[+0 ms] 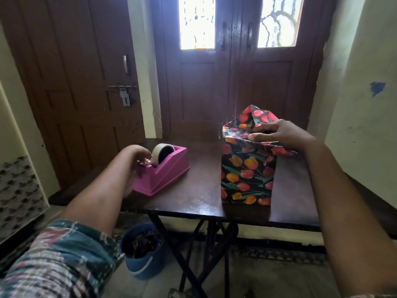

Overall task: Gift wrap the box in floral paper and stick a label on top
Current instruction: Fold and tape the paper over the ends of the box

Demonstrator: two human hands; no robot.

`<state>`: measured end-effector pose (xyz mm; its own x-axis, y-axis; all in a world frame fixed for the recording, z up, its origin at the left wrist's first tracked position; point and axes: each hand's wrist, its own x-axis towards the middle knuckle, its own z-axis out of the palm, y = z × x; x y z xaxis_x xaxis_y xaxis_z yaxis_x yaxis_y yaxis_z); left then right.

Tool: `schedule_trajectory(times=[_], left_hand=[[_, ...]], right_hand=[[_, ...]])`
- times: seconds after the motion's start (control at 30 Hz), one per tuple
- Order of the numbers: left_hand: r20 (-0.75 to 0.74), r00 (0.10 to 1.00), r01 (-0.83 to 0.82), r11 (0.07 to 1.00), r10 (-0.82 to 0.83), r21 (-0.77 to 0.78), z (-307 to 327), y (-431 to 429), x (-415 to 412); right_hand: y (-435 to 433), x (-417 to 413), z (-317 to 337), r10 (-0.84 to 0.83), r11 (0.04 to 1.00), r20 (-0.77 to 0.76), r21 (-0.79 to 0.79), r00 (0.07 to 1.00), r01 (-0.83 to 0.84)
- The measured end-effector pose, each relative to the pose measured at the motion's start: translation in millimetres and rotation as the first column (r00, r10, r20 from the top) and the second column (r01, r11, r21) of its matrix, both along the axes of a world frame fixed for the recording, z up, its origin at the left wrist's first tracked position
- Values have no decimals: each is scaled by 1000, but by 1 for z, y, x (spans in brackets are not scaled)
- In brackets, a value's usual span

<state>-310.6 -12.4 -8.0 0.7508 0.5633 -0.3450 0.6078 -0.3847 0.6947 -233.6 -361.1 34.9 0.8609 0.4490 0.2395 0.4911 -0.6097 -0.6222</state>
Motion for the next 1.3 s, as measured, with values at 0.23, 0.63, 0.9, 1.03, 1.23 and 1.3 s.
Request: schedule_trajectory(times=[0.23, 0.63, 0.9, 1.03, 1.23, 1.3], left_hand=[[136, 989, -32, 987, 54, -155, -6, 12, -8], [496, 786, -51, 837, 370, -545, -27, 17, -27], [544, 726, -63, 828, 421, -557, -66, 29, -42], [458, 837, -99, 906, 300, -412, -73, 35, -47], [373, 885, -123, 912, 279, -392, -79, 36, -40], [385, 888, -124, 938, 250, -323, -80, 33, -36]], right_hand=[[0, 4, -2, 9, 1000, -11, 15, 1000, -8], [0, 6, -3, -2, 999, -4, 32, 1000, 2], [-1, 5, -6, 20, 999, 12, 36, 1000, -21], [-1, 8, -6, 25, 999, 12, 46, 1000, -25], [-1, 8, -7, 5, 999, 4, 37, 1000, -5], [-1, 9, -7, -7, 1000, 17, 27, 1000, 7]])
